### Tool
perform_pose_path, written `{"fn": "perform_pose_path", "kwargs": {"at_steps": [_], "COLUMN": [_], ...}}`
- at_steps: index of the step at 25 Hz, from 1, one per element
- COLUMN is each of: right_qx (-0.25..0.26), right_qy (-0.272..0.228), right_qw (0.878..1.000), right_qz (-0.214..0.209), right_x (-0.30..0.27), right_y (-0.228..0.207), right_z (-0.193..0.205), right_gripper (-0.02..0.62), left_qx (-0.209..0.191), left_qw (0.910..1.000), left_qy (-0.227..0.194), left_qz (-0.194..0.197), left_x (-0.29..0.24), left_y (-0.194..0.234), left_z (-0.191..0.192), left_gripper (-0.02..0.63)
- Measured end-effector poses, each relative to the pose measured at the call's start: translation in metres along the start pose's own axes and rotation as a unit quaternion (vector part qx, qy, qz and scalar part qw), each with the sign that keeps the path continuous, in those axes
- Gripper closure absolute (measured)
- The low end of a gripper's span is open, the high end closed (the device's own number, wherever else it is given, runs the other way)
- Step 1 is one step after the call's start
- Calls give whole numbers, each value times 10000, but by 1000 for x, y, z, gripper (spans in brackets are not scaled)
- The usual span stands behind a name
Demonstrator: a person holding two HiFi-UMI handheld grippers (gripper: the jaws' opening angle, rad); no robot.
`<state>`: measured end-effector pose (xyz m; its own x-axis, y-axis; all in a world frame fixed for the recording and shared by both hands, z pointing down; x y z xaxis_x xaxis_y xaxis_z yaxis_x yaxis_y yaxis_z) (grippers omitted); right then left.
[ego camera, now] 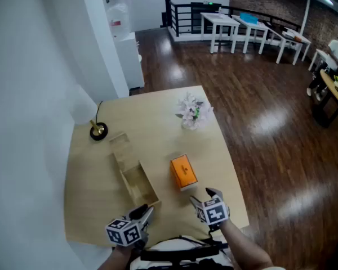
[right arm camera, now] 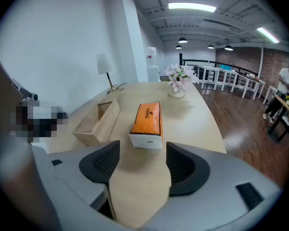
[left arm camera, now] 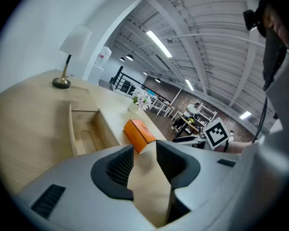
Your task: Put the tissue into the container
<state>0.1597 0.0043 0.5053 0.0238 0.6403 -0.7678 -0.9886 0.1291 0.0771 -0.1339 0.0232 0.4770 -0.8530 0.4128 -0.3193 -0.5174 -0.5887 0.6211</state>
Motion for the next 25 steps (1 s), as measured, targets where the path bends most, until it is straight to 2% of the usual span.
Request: {"fn": "perform_pose_path", "kwargs": {"at_steps": [7, 14, 19, 25], "right_qx": [-185, -10, 126, 267], "right_qy": [-245, -295, -229, 1], "right_qw": [9995, 9996, 9997, 9996], "right_qz": [-45, -47, -26, -37], "right_x": [-25, -49, -71, -99], "right_y": [-3, 5, 12, 22], "right_z": [-41, -65, -77, -81], "right_gripper": [252, 189, 155, 143], "left_qx": [-113, -173, -190, -177], "left_qw": [9999, 9998, 9998, 9998], "left_qy": [-124, -124, -43, -10], "left_qz": [33, 9, 106, 82], "left_x": [-13, -19, -29, -35], "left_y": [8, 7, 4, 6], "left_z": [-18, -26, -30, -31], "left_gripper": [465, 454, 413, 411]}}
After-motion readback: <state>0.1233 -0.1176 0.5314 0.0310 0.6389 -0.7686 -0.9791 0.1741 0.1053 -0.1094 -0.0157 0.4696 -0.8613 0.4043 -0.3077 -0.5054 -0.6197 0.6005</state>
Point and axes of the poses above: the fingertips, and each gripper's own axes: x backward along the fingers, y to its left, z out of its underside, the point moved 10 cm from there along x, backward along the fingers, and after that the axes turned 15 degrees about z, right-handed, at the moved point
